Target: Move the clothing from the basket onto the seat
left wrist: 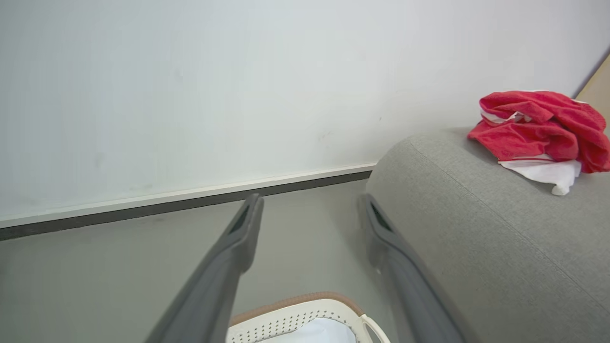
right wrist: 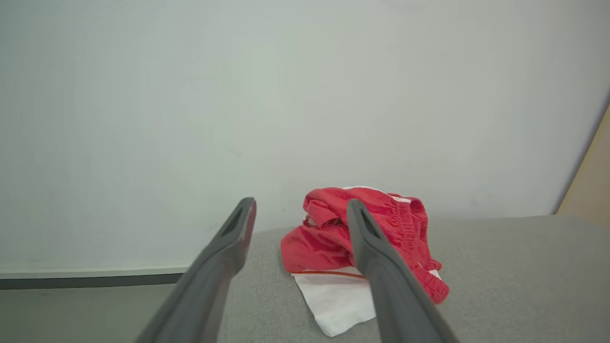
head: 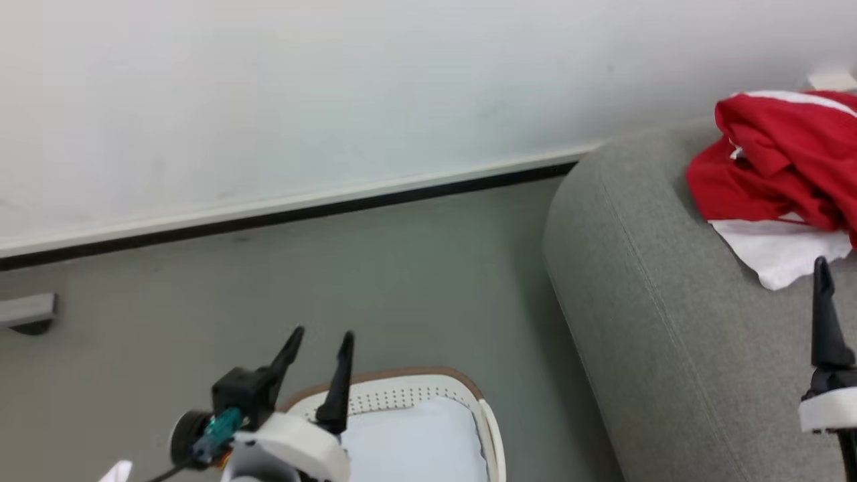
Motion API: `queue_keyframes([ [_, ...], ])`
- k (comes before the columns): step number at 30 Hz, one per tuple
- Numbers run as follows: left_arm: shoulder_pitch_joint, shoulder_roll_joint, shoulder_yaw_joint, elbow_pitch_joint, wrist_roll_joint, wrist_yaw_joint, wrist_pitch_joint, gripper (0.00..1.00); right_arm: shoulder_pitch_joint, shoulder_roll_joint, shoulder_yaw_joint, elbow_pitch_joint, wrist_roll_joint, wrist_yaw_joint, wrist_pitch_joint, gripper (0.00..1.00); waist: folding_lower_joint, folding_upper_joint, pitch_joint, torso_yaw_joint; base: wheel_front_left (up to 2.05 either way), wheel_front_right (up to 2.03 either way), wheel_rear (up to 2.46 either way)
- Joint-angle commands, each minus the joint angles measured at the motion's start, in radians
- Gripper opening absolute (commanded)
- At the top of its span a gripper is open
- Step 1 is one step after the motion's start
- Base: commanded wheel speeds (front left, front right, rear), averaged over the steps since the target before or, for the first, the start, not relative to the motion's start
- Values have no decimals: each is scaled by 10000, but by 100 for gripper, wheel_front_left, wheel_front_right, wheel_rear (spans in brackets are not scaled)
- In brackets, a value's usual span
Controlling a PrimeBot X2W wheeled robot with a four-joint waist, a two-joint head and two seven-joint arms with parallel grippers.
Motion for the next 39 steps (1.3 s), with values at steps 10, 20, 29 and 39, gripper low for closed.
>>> queue_keyframes([
  [10, 1417, 221, 690, -24, -57, 327, -586, 100, 1592, 1035, 304, -564, -318, -26, 7, 100, 3, 0, -886, 802, 0, 0, 0],
  [20, 2465, -91, 2080, -252, 647, 31, -626, 100, 2519, 1487, 868, -231, -659, -26, 7, 100, 3, 0, -1270, 808, 0, 0, 0],
  [29, 3178, -787, 3238, -290, 1401, -510, -627, 100, 2590, 1780, 1090, 80, -574, -26, 9, 100, 3, 0, -1356, 731, 0, 0, 0],
  [39, 3503, -1423, 4026, -247, 2123, -1087, -628, 100, 2260, 1901, 1268, 694, -457, -26, 7, 100, 3, 0, -1358, 726, 0, 0, 0],
])
